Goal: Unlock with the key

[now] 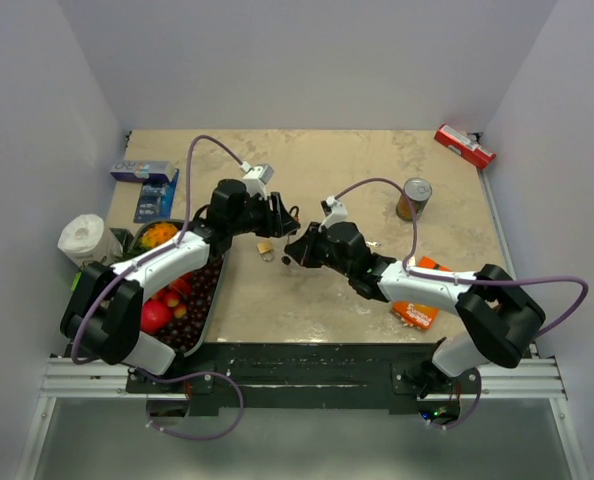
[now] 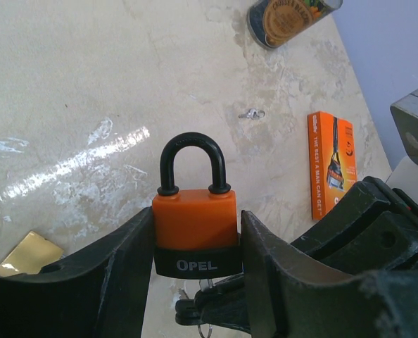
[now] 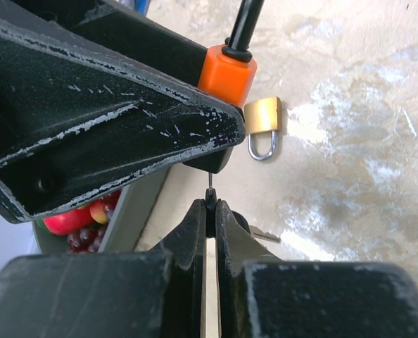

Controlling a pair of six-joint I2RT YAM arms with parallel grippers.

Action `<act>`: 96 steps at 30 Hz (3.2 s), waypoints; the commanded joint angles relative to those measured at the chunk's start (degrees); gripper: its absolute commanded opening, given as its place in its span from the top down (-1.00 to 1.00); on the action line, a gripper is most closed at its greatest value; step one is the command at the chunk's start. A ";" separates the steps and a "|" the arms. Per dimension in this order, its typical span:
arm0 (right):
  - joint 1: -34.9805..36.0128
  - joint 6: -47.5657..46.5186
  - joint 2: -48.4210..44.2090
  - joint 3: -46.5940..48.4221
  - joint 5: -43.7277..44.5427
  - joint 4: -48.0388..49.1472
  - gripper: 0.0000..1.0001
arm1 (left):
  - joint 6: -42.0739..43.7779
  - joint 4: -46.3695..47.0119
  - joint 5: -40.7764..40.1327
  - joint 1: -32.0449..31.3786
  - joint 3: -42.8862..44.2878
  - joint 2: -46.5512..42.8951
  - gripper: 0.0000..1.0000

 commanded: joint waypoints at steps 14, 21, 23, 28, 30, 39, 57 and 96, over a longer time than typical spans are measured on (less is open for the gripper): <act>-3.36 -0.62 -0.33 5.86 6.20 2.33 1.00 | 1.80 3.45 0.12 -2.29 -0.84 -2.81 1.00; -4.51 -3.35 -2.61 6.47 5.32 0.22 1.00 | 2.94 3.89 0.74 -3.17 -0.66 -2.46 1.00; -4.77 -3.61 -2.97 6.47 5.41 0.13 1.00 | 3.03 3.89 1.00 -3.35 -0.66 -2.37 1.00; -4.86 -3.96 -2.97 6.29 6.28 1.10 1.00 | 2.77 3.89 1.00 -3.87 -0.57 -2.11 1.00; -4.77 -4.14 -3.31 6.29 6.98 1.45 1.00 | 2.77 3.80 0.83 -3.96 -0.66 -2.02 1.00; -4.86 -4.76 -6.30 5.33 9.62 5.40 1.00 | 3.30 3.28 -0.66 -4.66 -0.66 -1.67 1.00; -4.77 -8.89 -9.21 4.71 15.34 9.54 1.00 | 4.09 3.01 -4.18 -6.86 -1.19 -1.14 1.00; -5.91 -15.66 -13.16 5.41 16.92 18.16 1.00 | 3.91 2.31 -4.79 -10.55 -0.49 3.17 1.00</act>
